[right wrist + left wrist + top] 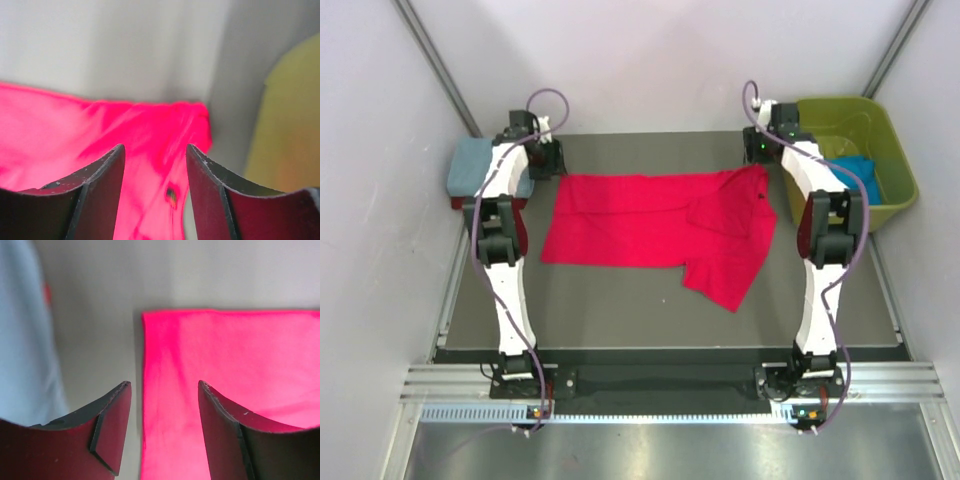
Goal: Fold and stack the t-shirts
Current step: Fold the tshirt
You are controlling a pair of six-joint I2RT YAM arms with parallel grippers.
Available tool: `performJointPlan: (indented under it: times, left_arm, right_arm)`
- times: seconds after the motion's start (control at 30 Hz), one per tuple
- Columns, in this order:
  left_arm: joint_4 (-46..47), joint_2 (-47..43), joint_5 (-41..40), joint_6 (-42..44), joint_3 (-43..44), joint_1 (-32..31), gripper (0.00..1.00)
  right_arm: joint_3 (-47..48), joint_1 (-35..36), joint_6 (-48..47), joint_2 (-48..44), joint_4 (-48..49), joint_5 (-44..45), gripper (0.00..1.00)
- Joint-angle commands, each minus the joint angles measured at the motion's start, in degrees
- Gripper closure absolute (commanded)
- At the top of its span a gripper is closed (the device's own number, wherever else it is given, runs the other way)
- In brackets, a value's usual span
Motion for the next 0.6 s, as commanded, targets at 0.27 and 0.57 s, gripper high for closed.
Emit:
performJointPlan:
  times: [0.27,0.57]
  left_arm:
    - [0.0,-29.7,3.7,1.6,-28.2,1.1,0.38]
    - [0.7,-34.2,5.5,-1.7,-32.0,2.4,0.37]
  right_arm:
    - [-40.5,12.5,-31.8,-41.3,-6.6,-8.0,0.49]
    - [-63.3,24.5,-35.4,-58.2,-12.2,-6.9,0.53]
